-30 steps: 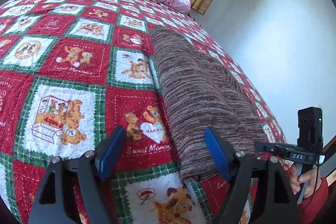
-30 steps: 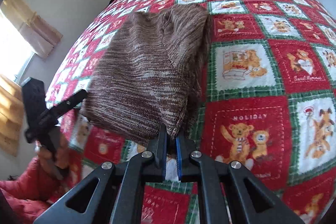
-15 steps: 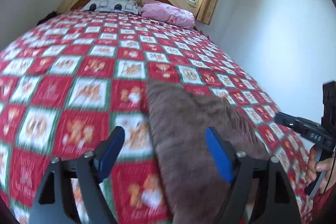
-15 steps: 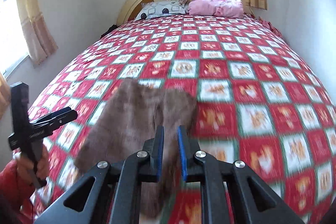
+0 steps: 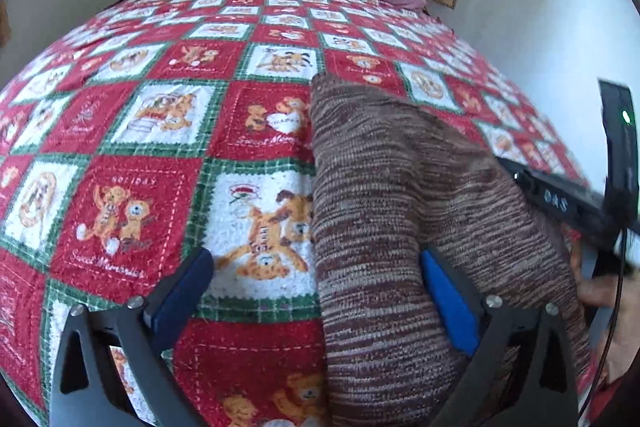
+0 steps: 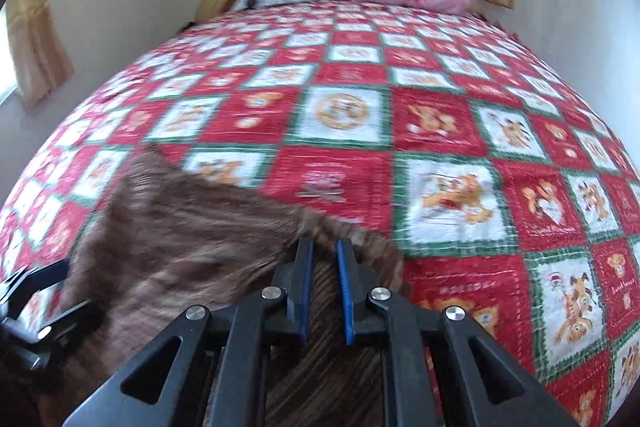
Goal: Fold small clothes
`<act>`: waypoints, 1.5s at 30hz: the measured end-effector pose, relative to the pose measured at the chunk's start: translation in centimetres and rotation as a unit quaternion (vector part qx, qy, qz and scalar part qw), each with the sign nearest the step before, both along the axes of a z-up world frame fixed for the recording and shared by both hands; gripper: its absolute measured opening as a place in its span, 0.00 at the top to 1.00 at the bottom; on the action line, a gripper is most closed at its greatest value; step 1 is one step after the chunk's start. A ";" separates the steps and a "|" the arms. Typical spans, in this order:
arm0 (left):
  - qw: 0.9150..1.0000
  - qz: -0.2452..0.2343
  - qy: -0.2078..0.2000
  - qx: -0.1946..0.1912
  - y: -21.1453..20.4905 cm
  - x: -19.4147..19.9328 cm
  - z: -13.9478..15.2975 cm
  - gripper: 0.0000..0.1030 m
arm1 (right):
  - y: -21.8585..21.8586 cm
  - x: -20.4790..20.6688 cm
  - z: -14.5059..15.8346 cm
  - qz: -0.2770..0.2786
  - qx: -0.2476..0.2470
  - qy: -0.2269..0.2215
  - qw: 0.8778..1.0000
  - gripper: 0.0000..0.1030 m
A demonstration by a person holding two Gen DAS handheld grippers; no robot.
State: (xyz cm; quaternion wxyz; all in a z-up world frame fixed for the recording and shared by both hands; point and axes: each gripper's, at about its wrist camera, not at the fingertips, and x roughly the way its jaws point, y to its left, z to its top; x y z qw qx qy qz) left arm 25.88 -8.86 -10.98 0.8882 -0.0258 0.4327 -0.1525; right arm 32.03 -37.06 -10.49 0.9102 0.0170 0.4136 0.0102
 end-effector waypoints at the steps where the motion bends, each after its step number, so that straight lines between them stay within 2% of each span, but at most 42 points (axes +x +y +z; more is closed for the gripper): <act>1: 1.000 -0.002 -0.003 0.009 -0.2 -0.1 0.0 0.00 | 0.0 0.3 -0.2 -0.005 -0.001 0.002 1.000 0.88; 5: 1.000 -0.001 0.000 -0.006 0.5 0.0 -0.2 0.00 | -0.2 0.3 0.0 -0.005 0.007 -0.001 1.000 0.88; 7: 1.000 0.000 0.000 -0.010 0.2 -0.1 0.0 0.00 | -1.3 -0.6 1.2 -0.022 0.034 -0.015 0.999 0.88; 8: 1.000 0.000 0.001 -0.014 0.2 0.0 0.1 0.00 | -2.2 -1.7 2.2 -0.042 0.054 -0.036 0.997 0.88; 10: 1.000 0.000 0.001 -0.029 0.4 0.0 0.1 0.00 | -4.4 -5.0 3.8 -0.069 0.126 -0.077 0.987 0.88; 12: 0.999 0.000 0.002 -0.038 0.5 0.0 0.1 0.00 | -5.0 -7.0 4.4 -0.060 0.158 -0.079 0.983 0.88; 15: 0.999 -0.002 0.002 -0.052 0.7 0.0 0.2 0.00 | -4.7 -9.4 4.4 -0.037 0.174 -0.070 0.982 0.87; 16: 0.998 -0.002 0.002 -0.061 1.0 0.0 0.2 0.00 | -4.6 -9.7 4.1 -0.035 0.187 -0.065 0.980 0.84; 17: 0.997 -0.002 0.003 -0.074 1.4 -0.1 0.3 0.00 | -4.6 -9.7 3.5 -0.037 0.206 -0.054 0.976 0.70; 18: 0.996 -0.002 0.004 -0.092 1.9 -0.1 0.3 0.00 | -4.9 -9.6 2.7 -0.043 0.233 -0.042 0.971 0.50; 19: 0.993 -0.002 0.006 -0.118 2.6 0.0 0.3 0.00 | -5.0 -9.6 1.8 -0.049 0.251 -0.038 0.966 0.44; 22: 0.983 0.002 0.014 -0.183 4.3 0.0 0.0 0.00 | -4.8 -9.6 -1.1 -0.060 0.280 -0.017 0.958 0.42; 23: 0.982 0.002 0.015 -0.190 4.4 0.1 0.0 0.00 | -4.1 -9.9 -1.6 -0.055 0.262 -0.028 0.963 0.42; 25: 0.983 0.003 0.017 -0.183 4.0 0.1 0.1 0.00 | -3.5 -10.2 -1.6 -0.048 0.250 -0.032 0.967 0.42; 28: 0.988 -0.009 0.028 -0.150 2.5 0.5 0.6 0.00 | -3.4 -10.1 -1.7 -0.032 0.265 -0.028 0.963 0.42; 32: 0.990 -0.038 0.048 -0.126 0.1 1.9 0.5 0.00 | -3.5 -10.1 -1.9 -0.026 0.275 -0.027 0.961 0.42; 34: 0.994 -0.039 0.044 -0.088 -1.2 2.5 0.2 0.00 | -3.2 -10.0 -1.8 -0.020 0.266 -0.022 0.963 0.42; 37: 0.995 -0.053 0.038 -0.073 -1.9 2.5 0.1 0.01 | -2.9 -9.6 -1.6 -0.013 0.255 -0.011 0.967 0.42; 40: 0.994 -0.060 0.038 -0.079 -1.6 2.4 -0.1 0.09 | -2.5 -8.9 -1.6 0.000 0.251 -0.002 0.968 0.42; 41: 0.994 -0.059 0.038 -0.080 -1.4 2.3 -0.1 0.14 | -2.3 -8.6 -1.7 0.002 0.248 0.000 0.969 0.42; 43: 0.995 -0.055 0.037 -0.080 -1.3 2.3 -0.2 0.19 | -1.7 -8.4 -1.6 0.007 0.232 0.001 0.973 0.55; 44: 0.994 -0.057 0.038 -0.082 -1.3 2.3 -0.1 0.29 | -1.5 -8.3 -1.7 0.010 0.230 0.003 0.973 0.63; 45: 0.993 -0.064 0.040 -0.089 -1.3 2.2 -0.1 0.54 | -1.5 -8.4 -1.8 0.015 0.235 0.002 0.972 0.69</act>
